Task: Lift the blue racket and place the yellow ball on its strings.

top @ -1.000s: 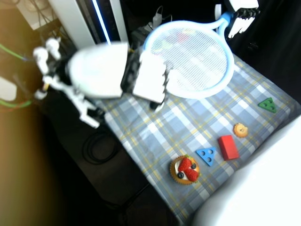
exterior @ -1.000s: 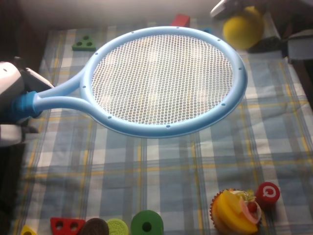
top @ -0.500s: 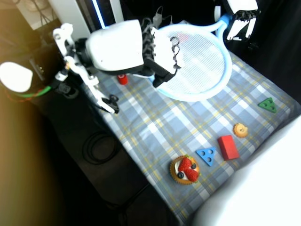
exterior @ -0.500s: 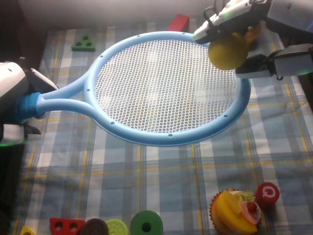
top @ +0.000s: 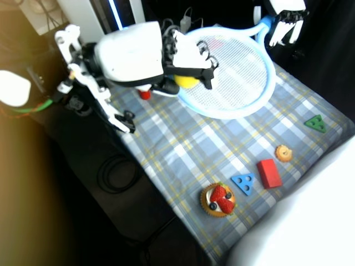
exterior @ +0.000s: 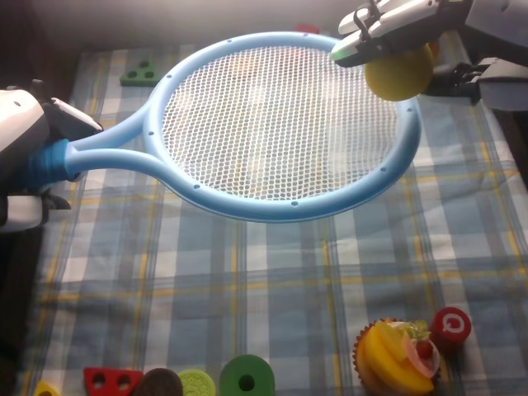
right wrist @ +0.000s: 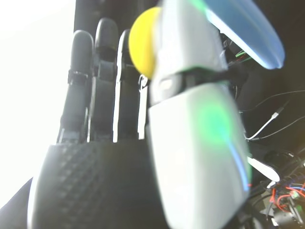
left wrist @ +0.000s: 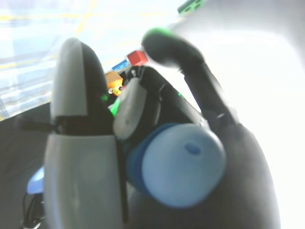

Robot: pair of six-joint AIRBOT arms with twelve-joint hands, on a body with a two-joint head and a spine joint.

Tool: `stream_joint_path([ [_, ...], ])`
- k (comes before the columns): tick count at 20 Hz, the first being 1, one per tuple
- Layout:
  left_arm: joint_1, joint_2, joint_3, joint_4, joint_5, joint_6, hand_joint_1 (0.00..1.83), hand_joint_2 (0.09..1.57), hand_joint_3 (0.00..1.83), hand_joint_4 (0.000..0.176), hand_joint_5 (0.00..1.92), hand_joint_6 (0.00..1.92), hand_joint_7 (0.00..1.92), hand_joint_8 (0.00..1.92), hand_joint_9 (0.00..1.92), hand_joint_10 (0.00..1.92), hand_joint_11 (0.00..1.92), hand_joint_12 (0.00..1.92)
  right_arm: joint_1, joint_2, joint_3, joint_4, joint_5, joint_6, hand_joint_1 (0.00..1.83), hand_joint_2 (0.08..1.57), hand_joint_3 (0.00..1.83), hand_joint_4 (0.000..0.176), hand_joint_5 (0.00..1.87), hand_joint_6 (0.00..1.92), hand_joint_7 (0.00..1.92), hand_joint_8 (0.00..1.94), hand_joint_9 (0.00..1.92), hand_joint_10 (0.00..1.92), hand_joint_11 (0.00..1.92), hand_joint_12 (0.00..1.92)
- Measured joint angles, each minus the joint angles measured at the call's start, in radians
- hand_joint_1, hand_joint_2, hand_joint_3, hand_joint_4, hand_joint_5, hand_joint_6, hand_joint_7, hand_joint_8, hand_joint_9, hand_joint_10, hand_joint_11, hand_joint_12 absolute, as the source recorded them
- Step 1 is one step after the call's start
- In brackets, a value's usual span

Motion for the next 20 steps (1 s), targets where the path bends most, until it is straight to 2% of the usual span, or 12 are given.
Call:
stream_joint_path([
  [2, 0.000, 0.000, 0.000, 0.003, 0.001, 0.001, 1.80, 1.17, 0.09, 0.176, 0.97, 1.92, 1.32, 1.92, 1.60, 1.92, 1.35, 1.83, 0.000, 0.000, 0.000, 0.003, 0.000, 0.000, 1.56, 1.08, 0.00, 0.000, 0.81, 0.00, 0.75, 0.00, 0.84, 0.07, 0.36, 1.04],
  [3, 0.000, 0.000, 0.000, 0.014, 0.001, 0.001, 1.83, 1.02, 0.02, 0.176, 1.01, 1.92, 1.37, 1.92, 1.65, 1.92, 0.84, 1.41, 0.000, 0.000, 0.000, 0.003, 0.000, 0.000, 1.49, 1.08, 0.00, 0.000, 0.72, 0.00, 0.68, 0.00, 0.71, 0.01, 0.28, 1.00],
  [5, -0.002, -0.001, -0.001, 0.022, 0.001, 0.001, 1.83, 1.02, 0.02, 0.176, 0.99, 1.92, 1.37, 1.92, 1.67, 1.92, 0.82, 1.40, 0.000, -0.001, 0.000, 0.002, -0.001, 0.000, 1.45, 1.08, 0.00, 0.000, 0.66, 0.00, 0.62, 0.00, 0.64, 0.00, 0.23, 0.98],
  [6, -0.005, -0.004, -0.001, 0.023, -0.001, 0.001, 1.77, 1.15, 0.07, 0.176, 0.97, 1.92, 1.40, 1.92, 1.70, 1.92, 1.08, 1.44, 0.000, -0.001, 0.000, 0.003, -0.001, 0.000, 1.43, 1.07, 0.00, 0.007, 0.57, 0.00, 0.55, 0.00, 0.58, 0.00, 0.20, 0.97],
  [7, -0.005, -0.006, -0.001, 0.024, -0.004, 0.001, 1.73, 1.20, 0.07, 0.176, 0.95, 1.92, 1.39, 1.92, 1.68, 1.92, 1.47, 1.85, 0.000, -0.002, 0.000, 0.005, -0.001, 0.000, 1.36, 1.07, 0.00, 0.047, 0.43, 0.00, 0.43, 0.00, 0.50, 0.00, 0.13, 1.04],
  [10, -0.005, -0.006, -0.001, 0.024, -0.003, 0.001, 1.75, 1.19, 0.07, 0.176, 0.96, 1.92, 1.40, 1.92, 1.70, 1.92, 1.48, 1.92, 0.000, -0.003, 0.000, 0.006, -0.001, 0.000, 1.35, 1.04, 0.00, 0.077, 0.34, 0.00, 0.35, 0.00, 0.44, 0.00, 0.07, 1.11],
  [11, -0.005, -0.006, -0.001, 0.023, -0.003, 0.002, 1.76, 1.18, 0.06, 0.176, 0.98, 1.92, 1.38, 1.92, 1.68, 1.92, 1.52, 1.92, 0.000, -0.004, 0.000, 0.006, -0.001, 0.000, 1.34, 1.01, 0.00, 0.121, 0.21, 0.00, 0.27, 0.00, 0.39, 0.00, 0.05, 1.12],
  [14, -0.005, -0.010, 0.002, 0.024, -0.002, 0.002, 1.77, 1.17, 0.05, 0.176, 1.01, 1.92, 1.38, 1.92, 1.68, 1.92, 1.56, 1.92, 0.000, -0.005, 0.000, 0.007, -0.001, 0.000, 1.34, 0.99, 0.00, 0.128, 0.18, 0.00, 0.25, 0.00, 0.37, 0.00, 0.04, 1.13],
  [15, -0.005, -0.015, 0.008, 0.023, 0.002, 0.002, 1.77, 1.19, 0.07, 0.176, 1.01, 1.92, 1.40, 1.92, 1.70, 1.92, 1.36, 1.64, 0.000, -0.005, 0.000, 0.015, -0.001, 0.000, 1.33, 1.01, 0.00, 0.124, 0.18, 0.00, 0.26, 0.00, 0.39, 0.01, 0.03, 1.13],
  [17, -0.006, -0.020, 0.013, 0.023, 0.012, 0.004, 1.76, 1.20, 0.07, 0.176, 1.00, 1.92, 1.40, 1.92, 1.69, 1.92, 1.38, 1.68, 0.000, -0.005, 0.000, 0.029, -0.001, 0.000, 1.32, 1.02, 0.00, 0.140, 0.16, 0.00, 0.26, 0.00, 0.39, 0.01, 0.01, 1.13],
  [18, -0.009, -0.021, 0.014, 0.021, 0.018, 0.024, 1.73, 1.20, 0.07, 0.176, 1.00, 1.92, 1.41, 1.92, 1.69, 1.92, 1.54, 1.87, 0.000, -0.005, 0.001, 0.036, -0.001, 0.000, 1.30, 1.02, 0.00, 0.138, 0.16, 0.00, 0.28, 0.01, 0.40, 0.01, 0.01, 1.13],
  [20, -0.023, -0.031, 0.014, 0.000, 0.019, 0.112, 1.68, 1.22, 0.07, 0.176, 0.99, 1.92, 1.43, 1.92, 1.67, 1.92, 1.54, 1.92, -0.002, -0.005, 0.002, 0.045, -0.001, 0.000, 1.23, 1.06, 0.01, 0.123, 0.16, 0.00, 0.27, 0.00, 0.38, 0.00, 0.05, 1.15],
])
